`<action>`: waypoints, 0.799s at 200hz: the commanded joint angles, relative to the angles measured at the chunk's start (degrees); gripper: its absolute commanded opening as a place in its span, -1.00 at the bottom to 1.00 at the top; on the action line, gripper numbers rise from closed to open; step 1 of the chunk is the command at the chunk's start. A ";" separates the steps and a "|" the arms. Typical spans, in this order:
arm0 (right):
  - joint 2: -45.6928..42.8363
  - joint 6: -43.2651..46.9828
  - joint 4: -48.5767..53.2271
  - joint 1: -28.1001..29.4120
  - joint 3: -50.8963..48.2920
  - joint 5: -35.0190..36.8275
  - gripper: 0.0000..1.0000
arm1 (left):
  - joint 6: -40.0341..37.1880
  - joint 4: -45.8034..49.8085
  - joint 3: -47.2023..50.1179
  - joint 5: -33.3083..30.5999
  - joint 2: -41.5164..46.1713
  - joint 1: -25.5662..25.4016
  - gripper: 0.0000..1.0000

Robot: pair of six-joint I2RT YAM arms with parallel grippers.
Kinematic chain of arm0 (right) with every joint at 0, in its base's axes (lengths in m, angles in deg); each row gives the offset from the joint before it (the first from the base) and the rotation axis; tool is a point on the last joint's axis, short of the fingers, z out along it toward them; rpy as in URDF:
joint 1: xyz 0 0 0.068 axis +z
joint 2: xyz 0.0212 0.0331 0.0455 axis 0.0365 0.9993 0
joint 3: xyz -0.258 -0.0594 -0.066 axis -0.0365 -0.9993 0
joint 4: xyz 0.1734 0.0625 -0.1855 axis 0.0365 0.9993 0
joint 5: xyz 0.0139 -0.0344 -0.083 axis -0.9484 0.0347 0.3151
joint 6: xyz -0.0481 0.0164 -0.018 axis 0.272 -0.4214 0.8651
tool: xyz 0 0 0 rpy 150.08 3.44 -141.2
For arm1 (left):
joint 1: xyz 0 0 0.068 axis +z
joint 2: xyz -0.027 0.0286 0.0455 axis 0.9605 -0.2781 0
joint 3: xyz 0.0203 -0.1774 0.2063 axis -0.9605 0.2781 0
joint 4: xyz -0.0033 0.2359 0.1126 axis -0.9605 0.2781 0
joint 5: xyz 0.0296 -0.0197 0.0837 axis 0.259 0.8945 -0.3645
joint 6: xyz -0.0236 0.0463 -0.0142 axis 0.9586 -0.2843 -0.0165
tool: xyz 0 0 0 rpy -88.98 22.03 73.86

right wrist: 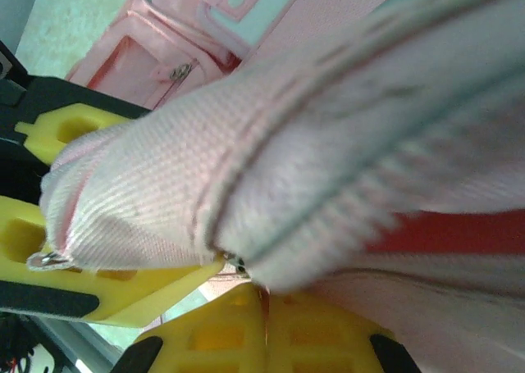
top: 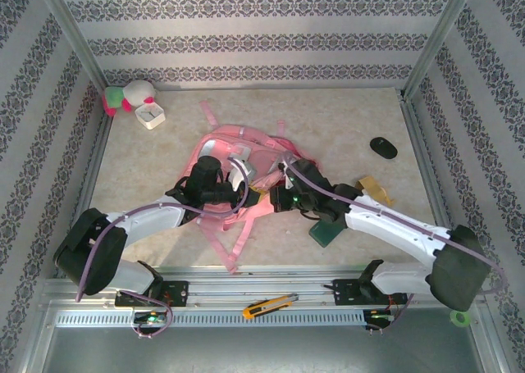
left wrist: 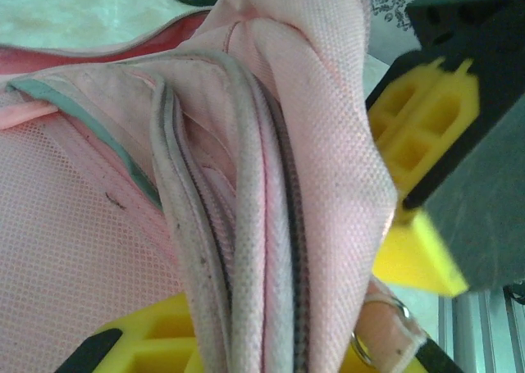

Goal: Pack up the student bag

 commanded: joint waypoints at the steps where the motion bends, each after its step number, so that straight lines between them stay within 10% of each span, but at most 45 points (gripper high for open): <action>1: -3.44 -0.83 9.66 -2.62 -0.41 11.47 -1.00 | -5.60 4.94 -2.13 3.04 3.52 0.73 -0.95; 77: -2.01 6.51 9.02 -6.80 0.60 -5.92 -1.00 | -16.88 19.67 -2.98 2.37 8.06 2.82 -0.91; 109: -1.27 5.17 6.52 -1.30 1.76 -8.05 -0.55 | -2.79 13.80 -3.11 6.15 6.09 2.99 -0.96; 160: -7.17 -6.03 5.12 8.56 1.42 9.93 -0.52 | 18.54 10.10 -2.85 6.85 5.18 2.92 -1.00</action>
